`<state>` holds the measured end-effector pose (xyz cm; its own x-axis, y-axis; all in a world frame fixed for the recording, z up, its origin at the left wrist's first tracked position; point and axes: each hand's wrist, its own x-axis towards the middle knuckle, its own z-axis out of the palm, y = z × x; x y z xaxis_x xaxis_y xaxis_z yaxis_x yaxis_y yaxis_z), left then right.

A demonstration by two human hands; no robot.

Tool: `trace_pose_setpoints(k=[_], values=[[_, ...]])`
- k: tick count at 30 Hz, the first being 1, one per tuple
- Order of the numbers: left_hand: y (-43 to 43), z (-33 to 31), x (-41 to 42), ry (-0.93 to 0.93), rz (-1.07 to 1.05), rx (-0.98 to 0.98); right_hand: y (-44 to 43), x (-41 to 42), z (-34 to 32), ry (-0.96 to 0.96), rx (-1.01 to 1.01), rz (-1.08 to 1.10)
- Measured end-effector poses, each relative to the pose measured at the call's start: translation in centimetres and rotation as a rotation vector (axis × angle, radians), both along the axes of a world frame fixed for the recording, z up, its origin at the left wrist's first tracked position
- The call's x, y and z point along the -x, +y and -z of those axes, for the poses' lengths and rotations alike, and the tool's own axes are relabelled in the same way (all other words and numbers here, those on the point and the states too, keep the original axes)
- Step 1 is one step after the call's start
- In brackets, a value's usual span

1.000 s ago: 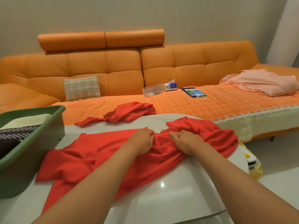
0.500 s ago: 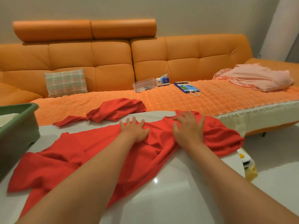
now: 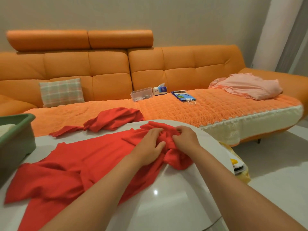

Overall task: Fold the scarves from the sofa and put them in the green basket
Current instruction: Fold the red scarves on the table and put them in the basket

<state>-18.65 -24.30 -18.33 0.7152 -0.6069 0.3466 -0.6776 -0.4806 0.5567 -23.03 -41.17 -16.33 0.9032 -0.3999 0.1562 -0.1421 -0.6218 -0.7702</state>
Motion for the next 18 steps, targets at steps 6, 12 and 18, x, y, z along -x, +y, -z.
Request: trace_pose_setpoints(k=[6, 12, 18], values=[[4.9, -0.5, 1.7, -0.252, -0.200, 0.038, 3.5, 2.3, -0.2, -0.310, 0.577, -0.342], [11.1, -0.4, 5.3, -0.112, -0.416, -0.368, 8.2, 6.5, -1.4, 0.263, 0.764, -0.696], [14.3, 1.4, 8.8, 0.083, -0.221, -0.695, 8.2, 9.1, -2.0, 0.331, 0.942, -0.501]])
